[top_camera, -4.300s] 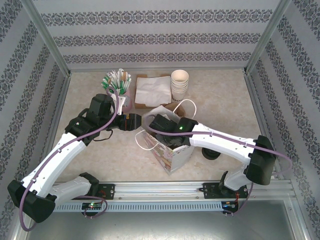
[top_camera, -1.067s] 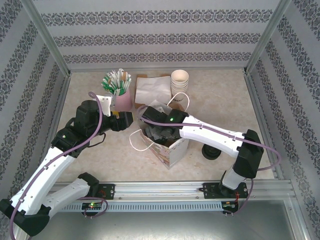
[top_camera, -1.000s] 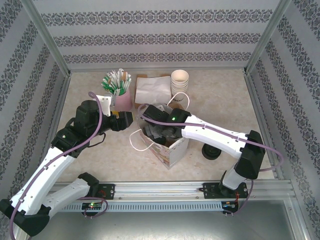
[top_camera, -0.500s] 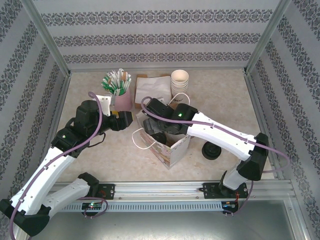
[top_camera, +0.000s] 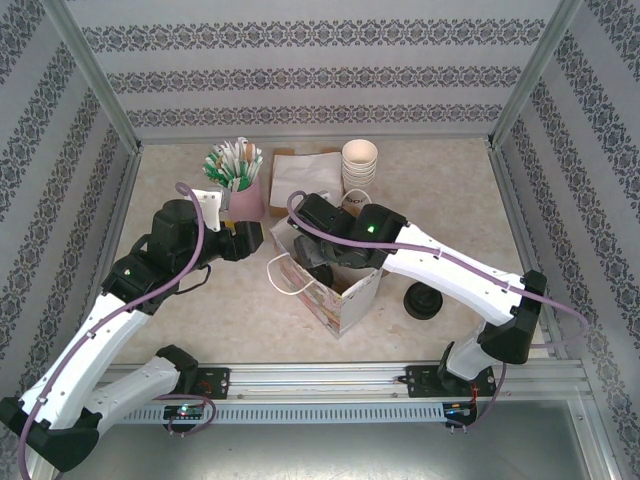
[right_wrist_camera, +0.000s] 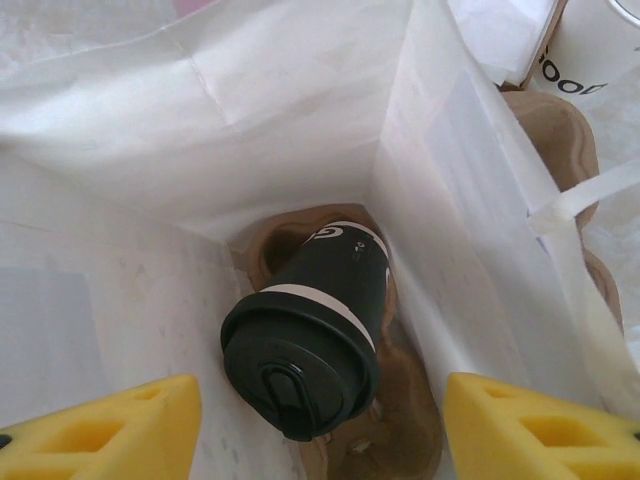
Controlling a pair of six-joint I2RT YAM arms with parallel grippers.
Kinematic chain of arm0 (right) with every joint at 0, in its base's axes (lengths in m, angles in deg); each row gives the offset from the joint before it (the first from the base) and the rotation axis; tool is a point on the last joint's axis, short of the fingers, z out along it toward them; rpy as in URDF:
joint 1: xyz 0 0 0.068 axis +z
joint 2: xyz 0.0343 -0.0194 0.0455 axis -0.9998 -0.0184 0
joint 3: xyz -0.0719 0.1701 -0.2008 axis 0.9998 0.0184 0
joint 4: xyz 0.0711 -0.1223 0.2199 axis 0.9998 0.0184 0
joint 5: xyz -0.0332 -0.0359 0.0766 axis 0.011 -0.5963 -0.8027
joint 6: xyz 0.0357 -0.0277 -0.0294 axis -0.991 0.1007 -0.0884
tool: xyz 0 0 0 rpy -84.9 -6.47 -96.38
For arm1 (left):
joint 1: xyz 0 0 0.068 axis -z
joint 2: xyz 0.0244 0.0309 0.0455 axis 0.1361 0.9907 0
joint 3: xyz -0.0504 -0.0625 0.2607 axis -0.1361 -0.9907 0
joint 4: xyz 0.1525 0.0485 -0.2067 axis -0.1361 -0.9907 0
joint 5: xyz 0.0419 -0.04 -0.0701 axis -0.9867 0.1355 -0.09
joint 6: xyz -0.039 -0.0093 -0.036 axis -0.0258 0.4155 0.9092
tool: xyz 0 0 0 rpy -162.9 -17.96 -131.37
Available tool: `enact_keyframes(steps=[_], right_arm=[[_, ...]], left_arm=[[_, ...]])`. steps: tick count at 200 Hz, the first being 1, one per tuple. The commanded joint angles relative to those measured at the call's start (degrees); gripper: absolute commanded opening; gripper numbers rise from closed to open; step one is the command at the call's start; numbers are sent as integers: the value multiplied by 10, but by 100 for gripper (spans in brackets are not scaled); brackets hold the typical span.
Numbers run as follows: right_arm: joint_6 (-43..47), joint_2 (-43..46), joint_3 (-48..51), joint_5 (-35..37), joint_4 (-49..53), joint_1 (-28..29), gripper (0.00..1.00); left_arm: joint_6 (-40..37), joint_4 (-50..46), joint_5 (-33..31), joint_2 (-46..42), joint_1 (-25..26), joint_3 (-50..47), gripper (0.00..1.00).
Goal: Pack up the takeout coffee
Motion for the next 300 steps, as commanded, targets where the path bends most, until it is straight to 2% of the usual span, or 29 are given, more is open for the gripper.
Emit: enact_keyframes(steps=[1,20,78,243,255,268,300], right_arm=[[7,20,-22,21,22,8,62],[7,25,-27,23,27,11,56],[12,48,-24,27,32,19,54],[9,93,34,45,-12,22,59],[16,109,40,55,-24,23,60],[28,134,49,75,-42,27,63],[71,243,119,152,-133,29,78]], left_arm=[[-10,-25,-13,2,6,27,66],[-13,-39,-21,8,6,38,64],[-14,-63,-31,22,5,61,57],[-33,-64,-36,25,9,59,56],[-36,-60,-41,19,9,56,59],[-39,-43,-53,5,10,45,67],[-61,10,-115,-44,10,1,84]])
